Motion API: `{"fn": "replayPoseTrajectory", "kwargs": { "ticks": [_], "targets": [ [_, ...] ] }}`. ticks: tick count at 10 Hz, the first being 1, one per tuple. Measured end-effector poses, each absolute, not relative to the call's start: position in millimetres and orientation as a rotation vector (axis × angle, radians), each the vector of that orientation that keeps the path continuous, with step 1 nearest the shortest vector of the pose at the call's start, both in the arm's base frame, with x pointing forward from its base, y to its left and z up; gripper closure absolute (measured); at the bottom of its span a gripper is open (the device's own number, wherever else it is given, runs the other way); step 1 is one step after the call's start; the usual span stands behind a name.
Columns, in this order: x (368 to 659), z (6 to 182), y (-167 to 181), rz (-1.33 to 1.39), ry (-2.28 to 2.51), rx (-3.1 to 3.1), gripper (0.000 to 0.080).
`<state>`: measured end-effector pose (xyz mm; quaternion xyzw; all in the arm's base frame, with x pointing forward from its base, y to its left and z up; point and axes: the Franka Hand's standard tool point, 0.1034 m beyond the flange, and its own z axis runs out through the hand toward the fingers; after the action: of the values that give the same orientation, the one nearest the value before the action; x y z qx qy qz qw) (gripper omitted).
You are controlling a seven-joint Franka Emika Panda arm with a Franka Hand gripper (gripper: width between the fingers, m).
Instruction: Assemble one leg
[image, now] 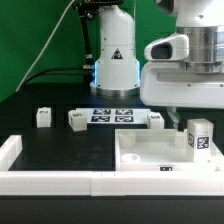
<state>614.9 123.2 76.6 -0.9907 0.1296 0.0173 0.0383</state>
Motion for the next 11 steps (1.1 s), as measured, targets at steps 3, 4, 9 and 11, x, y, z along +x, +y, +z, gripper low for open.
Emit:
{"fn": "replayPoseTrajectory", "kwargs": {
  "ticks": [3,4,9,11],
  "targets": [
    [612.6,76.2,121.1,0.06,-0.022,-3.074,0.0151],
    [612.7,76.1,120.2,0.057,-0.106,-3.074,0.0151],
    [612.7,76.1,120.2,0.058,-0.07,-3.075,0.0508],
    [612.7,76.1,120.1,0.059,-0.03,-3.077,0.0508]
  ]
}}
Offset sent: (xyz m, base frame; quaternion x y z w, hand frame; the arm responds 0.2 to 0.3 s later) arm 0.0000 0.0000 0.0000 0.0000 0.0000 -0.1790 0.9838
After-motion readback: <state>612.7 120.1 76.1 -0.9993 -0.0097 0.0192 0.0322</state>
